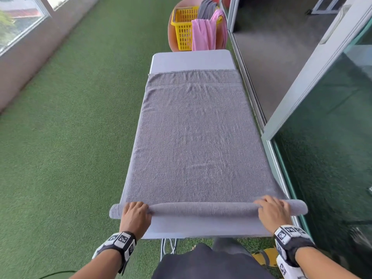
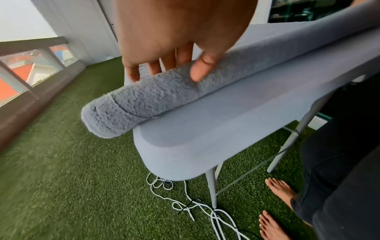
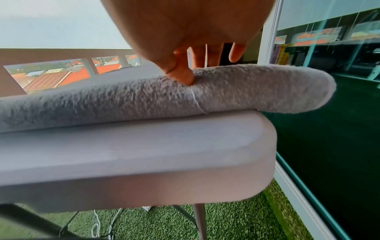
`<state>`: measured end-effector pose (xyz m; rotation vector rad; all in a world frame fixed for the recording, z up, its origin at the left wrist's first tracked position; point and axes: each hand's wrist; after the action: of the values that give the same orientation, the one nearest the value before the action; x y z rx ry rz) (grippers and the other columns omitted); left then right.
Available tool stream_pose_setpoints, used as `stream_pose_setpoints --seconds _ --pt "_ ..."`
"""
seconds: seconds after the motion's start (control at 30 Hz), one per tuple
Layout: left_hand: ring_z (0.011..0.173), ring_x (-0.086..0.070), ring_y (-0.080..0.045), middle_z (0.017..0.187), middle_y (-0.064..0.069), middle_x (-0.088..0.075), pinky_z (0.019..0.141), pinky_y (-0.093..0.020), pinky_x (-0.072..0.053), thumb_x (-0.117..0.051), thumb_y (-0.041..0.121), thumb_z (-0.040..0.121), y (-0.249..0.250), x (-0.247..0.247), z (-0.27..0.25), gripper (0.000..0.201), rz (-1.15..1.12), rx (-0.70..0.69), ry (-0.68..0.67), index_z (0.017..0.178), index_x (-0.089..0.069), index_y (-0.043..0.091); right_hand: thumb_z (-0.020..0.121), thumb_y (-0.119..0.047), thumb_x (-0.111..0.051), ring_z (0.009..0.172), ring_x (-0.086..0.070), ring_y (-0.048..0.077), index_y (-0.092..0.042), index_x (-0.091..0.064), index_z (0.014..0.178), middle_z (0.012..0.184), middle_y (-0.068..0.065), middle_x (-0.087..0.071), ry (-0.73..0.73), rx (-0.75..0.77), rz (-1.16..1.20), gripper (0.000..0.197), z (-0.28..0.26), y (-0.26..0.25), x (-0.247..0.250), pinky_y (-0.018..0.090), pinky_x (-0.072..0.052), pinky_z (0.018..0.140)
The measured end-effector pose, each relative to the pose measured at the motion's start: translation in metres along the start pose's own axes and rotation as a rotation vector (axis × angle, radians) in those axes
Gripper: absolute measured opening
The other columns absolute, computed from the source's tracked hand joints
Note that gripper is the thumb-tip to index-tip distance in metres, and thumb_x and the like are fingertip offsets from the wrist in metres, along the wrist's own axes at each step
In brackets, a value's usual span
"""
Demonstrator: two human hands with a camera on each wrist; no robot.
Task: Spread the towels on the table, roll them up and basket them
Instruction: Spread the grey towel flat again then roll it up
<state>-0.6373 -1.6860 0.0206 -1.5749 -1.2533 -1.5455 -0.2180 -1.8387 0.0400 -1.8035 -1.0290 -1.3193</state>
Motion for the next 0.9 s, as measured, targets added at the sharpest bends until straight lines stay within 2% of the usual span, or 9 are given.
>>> stream_pose_setpoints --seconds 0.13,0.23,0.3,0.4,0.5,0.6,0.73,0.83,0.9 --pt "0.138 -0.035 -0.027 0.146 -0.011 -0.042 0.116 -0.045 -0.015 -0.037 0.025 0.098 0.000 -0.008 0.007 0.047 0.017 -0.002 -0.074 0.141 -0.041 0.009 0.096 -0.036 -0.050 0.123 -0.050 0.020 -0.022 -0.056 0.131 0.133 -0.006 -0.055 0.080 0.079 0.117 0.038 0.000 0.006 -0.009 0.042 -0.032 0.107" --pt "0.135 -0.039 -0.025 0.143 -0.007 -0.046 0.117 -0.042 -0.019 -0.061 0.031 0.090 0.002 -0.015 -0.008 0.058 -0.009 -0.057 -0.159 0.140 -0.043 0.011 0.090 -0.037 -0.060 0.128 -0.045 0.014 -0.026 -0.050 0.135 0.136 -0.011 -0.051 -0.034 0.099 0.041 0.048 -0.017 0.009 -0.021 0.038 -0.022 0.116" --pt "0.109 -0.061 -0.023 0.116 -0.004 -0.066 0.105 -0.044 -0.042 -0.077 0.015 0.072 0.003 -0.014 -0.013 0.048 -0.031 -0.067 -0.132 0.118 -0.062 0.015 0.084 -0.027 -0.062 0.120 -0.049 0.010 -0.030 -0.055 0.128 0.127 -0.013 -0.057 -0.055 0.051 -0.001 0.045 -0.022 0.006 -0.020 0.035 -0.026 0.112" --pt "0.085 -0.059 -0.015 0.093 0.004 -0.066 0.087 -0.041 -0.051 -0.067 0.019 0.079 0.006 -0.001 -0.005 0.017 -0.017 -0.083 -0.088 0.096 -0.066 0.020 0.087 -0.031 -0.052 0.112 -0.050 0.007 -0.037 -0.057 0.116 0.119 -0.017 -0.059 -0.059 0.004 -0.043 0.030 -0.010 -0.001 -0.004 0.034 -0.027 0.103" --pt "0.118 -0.053 -0.026 0.130 -0.009 -0.057 0.109 -0.048 -0.034 -0.037 0.014 0.091 0.002 0.000 0.010 0.043 0.015 -0.055 -0.017 0.132 -0.051 0.012 0.096 -0.033 -0.041 0.126 -0.045 0.012 -0.030 -0.050 0.134 0.136 -0.010 -0.052 0.034 -0.007 0.056 0.040 0.006 -0.004 0.005 0.039 -0.022 0.111" --pt "0.143 -0.017 -0.027 0.153 -0.006 -0.019 0.116 -0.043 -0.007 -0.028 0.025 0.098 0.001 -0.009 0.007 0.054 -0.014 -0.021 -0.068 0.149 -0.021 0.010 0.098 -0.046 -0.038 0.139 -0.033 0.013 -0.026 -0.037 0.146 0.149 -0.009 -0.039 -0.004 0.068 0.102 0.051 0.003 0.000 -0.002 0.038 -0.013 0.117" --pt "0.127 -0.050 -0.029 0.135 -0.010 -0.055 0.108 -0.044 -0.034 -0.080 0.028 0.070 -0.001 -0.014 -0.010 0.073 0.015 -0.061 -0.136 0.134 -0.052 0.009 0.085 -0.028 -0.063 0.132 -0.040 0.013 -0.030 -0.044 0.139 0.141 -0.010 -0.049 -0.087 0.109 0.004 0.057 -0.012 0.006 -0.012 0.036 -0.020 0.115" --pt "0.086 -0.064 -0.022 0.091 0.003 -0.067 0.086 -0.041 -0.049 -0.083 0.017 0.059 0.003 -0.004 -0.006 0.039 0.040 -0.059 -0.111 0.094 -0.067 0.019 0.085 -0.027 -0.060 0.116 -0.046 0.007 -0.037 -0.053 0.122 0.124 -0.019 -0.054 -0.099 0.074 -0.027 0.039 -0.003 0.000 0.001 0.033 -0.026 0.103" --pt "0.084 -0.063 -0.024 0.088 0.002 -0.068 0.088 -0.044 -0.047 -0.074 0.011 0.067 0.006 0.005 0.006 0.024 0.030 -0.047 -0.025 0.089 -0.067 0.018 0.089 -0.031 -0.051 0.119 -0.045 0.008 -0.037 -0.054 0.124 0.129 -0.017 -0.054 -0.076 0.054 -0.018 0.036 0.008 -0.004 0.012 0.036 -0.025 0.106"
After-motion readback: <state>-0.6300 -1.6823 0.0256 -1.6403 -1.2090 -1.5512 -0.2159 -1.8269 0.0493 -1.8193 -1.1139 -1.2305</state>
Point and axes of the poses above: each hand's wrist, its own z-axis towards the middle knuckle, its own x-axis out of the back of the hand, y = z × x
